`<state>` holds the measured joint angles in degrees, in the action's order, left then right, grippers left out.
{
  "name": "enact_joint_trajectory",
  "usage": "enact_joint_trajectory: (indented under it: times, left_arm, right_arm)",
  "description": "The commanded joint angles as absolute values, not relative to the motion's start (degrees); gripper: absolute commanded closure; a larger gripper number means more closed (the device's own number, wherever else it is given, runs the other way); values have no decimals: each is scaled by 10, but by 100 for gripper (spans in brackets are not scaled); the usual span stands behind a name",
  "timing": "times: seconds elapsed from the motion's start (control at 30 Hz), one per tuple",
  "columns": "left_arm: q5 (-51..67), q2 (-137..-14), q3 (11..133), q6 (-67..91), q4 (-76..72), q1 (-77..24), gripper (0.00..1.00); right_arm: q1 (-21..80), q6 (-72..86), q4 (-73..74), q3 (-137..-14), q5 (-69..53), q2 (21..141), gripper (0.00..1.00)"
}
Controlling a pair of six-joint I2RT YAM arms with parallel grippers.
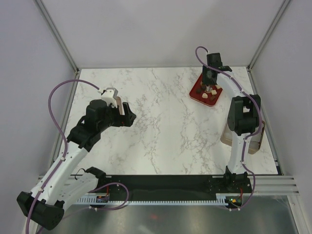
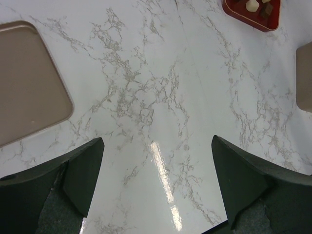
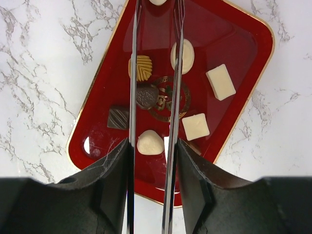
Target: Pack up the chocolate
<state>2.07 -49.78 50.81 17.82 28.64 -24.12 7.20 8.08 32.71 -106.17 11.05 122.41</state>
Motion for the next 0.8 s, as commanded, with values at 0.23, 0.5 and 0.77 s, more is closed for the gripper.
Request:
enact_joint_trajectory:
  times: [0.23,0.5,0.77]
  left_arm:
    - [31,-507,513,154,283,-239,0]
    - [30,-511,514,155,282,-239,0]
    - [31,-517,516,155,281,-239,0]
  right_arm:
    - [64,76,291,-1083,113,1246,50]
    - [64,76,287,-1099,107,1263,50]
    - [62,78,287,-1105,106,1263,58]
